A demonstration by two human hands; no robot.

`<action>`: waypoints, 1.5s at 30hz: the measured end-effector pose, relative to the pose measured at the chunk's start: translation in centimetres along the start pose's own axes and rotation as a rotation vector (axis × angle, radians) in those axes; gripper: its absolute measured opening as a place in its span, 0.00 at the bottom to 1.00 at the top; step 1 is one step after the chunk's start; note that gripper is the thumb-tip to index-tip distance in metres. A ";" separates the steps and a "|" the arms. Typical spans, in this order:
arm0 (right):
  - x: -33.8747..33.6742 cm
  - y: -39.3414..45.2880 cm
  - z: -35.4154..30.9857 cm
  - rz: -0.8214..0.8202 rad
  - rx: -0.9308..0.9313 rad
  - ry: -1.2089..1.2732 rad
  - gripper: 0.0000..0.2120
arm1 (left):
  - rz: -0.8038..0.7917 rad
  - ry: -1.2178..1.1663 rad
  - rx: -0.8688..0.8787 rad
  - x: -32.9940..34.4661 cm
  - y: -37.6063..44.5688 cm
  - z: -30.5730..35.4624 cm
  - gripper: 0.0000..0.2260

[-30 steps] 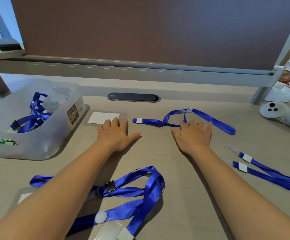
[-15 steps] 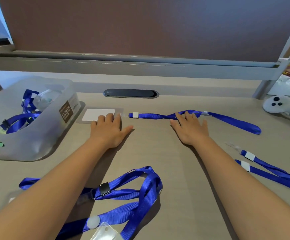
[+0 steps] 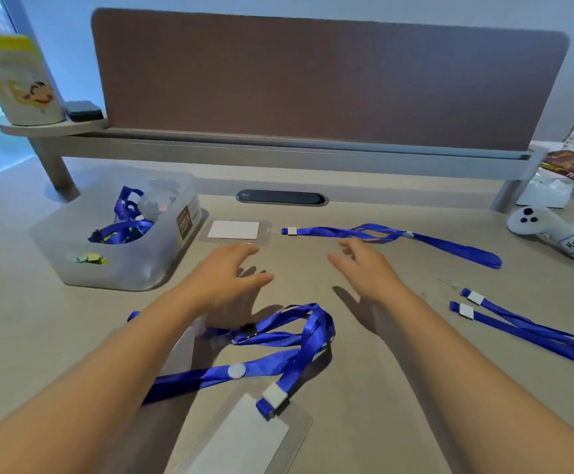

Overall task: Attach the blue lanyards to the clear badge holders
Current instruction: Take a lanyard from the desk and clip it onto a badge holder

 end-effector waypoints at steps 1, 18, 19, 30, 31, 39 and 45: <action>0.9 -1.0 -0.3 -0.045 0.018 0.039 0.21 | -0.022 0.003 0.003 0.3 -1.5 0.0 0.26; 3.1 -6.4 -1.0 0.005 0.239 -0.377 0.11 | 0.021 -0.025 -0.004 1.8 -8.5 -1.5 0.25; 2.6 -6.5 -0.8 0.043 0.252 -0.410 0.11 | 0.013 0.011 -0.026 1.8 -8.3 -1.8 0.24; 8.7 -5.6 -6.1 -0.241 -0.069 -0.326 0.19 | -0.119 0.198 -0.155 3.0 -6.5 -3.5 0.27; 9.0 -5.4 -6.3 -0.251 -0.079 -0.358 0.18 | -0.122 0.199 -0.162 3.1 -6.4 -3.5 0.28; 7.5 -4.9 -7.0 -0.172 -0.086 -0.344 0.10 | -0.071 0.036 -0.131 2.1 -6.3 -3.2 0.30; 5.2 -6.0 -8.9 -0.044 -0.203 -0.234 0.12 | 0.189 -0.116 -0.061 -2.3 -7.3 -0.8 0.11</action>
Point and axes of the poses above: each hand's wrist, its own y-axis towards the middle knuckle, its own x-axis out of the palm, z = x × y, the point moved 8 cm from there along y, towards the middle knuckle, and after that the axes turned 13 degrees about -z, right-handed, at the moved point
